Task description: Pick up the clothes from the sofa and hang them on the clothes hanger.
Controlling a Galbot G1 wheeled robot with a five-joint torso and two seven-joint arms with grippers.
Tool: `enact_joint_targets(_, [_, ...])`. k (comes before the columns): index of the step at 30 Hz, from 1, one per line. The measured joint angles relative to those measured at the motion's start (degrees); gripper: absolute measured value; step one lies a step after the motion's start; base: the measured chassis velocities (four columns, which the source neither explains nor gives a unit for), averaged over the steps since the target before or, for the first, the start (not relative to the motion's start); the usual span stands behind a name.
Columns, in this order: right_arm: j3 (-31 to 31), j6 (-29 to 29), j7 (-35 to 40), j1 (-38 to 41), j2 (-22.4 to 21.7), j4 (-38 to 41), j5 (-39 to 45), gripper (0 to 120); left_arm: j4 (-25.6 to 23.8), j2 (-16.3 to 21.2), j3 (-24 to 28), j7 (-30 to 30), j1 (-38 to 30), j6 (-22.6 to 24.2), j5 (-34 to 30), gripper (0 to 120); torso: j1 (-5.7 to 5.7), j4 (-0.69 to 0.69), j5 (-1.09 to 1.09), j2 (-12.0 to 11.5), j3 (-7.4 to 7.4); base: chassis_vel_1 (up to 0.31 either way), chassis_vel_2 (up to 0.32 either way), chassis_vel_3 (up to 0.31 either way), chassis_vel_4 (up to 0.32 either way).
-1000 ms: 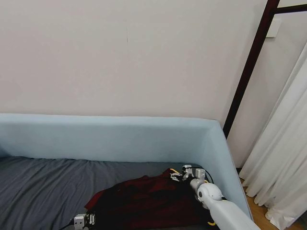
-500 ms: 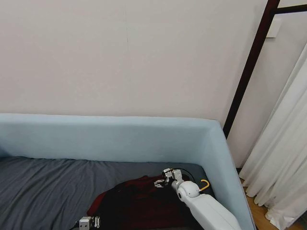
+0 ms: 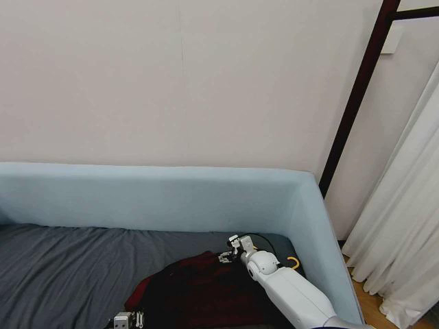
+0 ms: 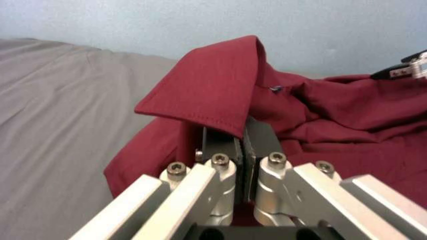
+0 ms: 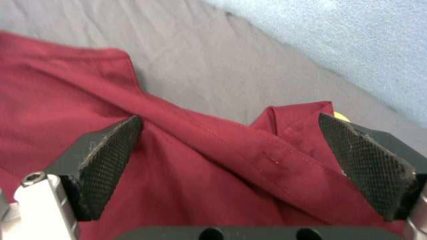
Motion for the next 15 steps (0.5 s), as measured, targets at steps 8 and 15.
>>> enact_joint_targets(8, [-0.19, -0.35, -1.95, 0.65, 0.89, -2.29, -3.89, 99, 0.14, -0.41, 0.55, -0.14, -0.05, -0.22, 0.64, 0, 0.00, 0.00, 0.00, 0.00, 0.00, 0.000, 0.000, 0.000, 0.000])
enact_joint_targets(15, [0.09, -0.34, -4.32, 0.65, 1.00, -3.21, -6.01, 99, 0.56, -0.31, 0.80, -0.49, -0.66, -0.23, 0.65, 0, 0.00, 0.03, 0.00, 0.01, 0.00, 0.000, 0.000, 0.000, 0.000])
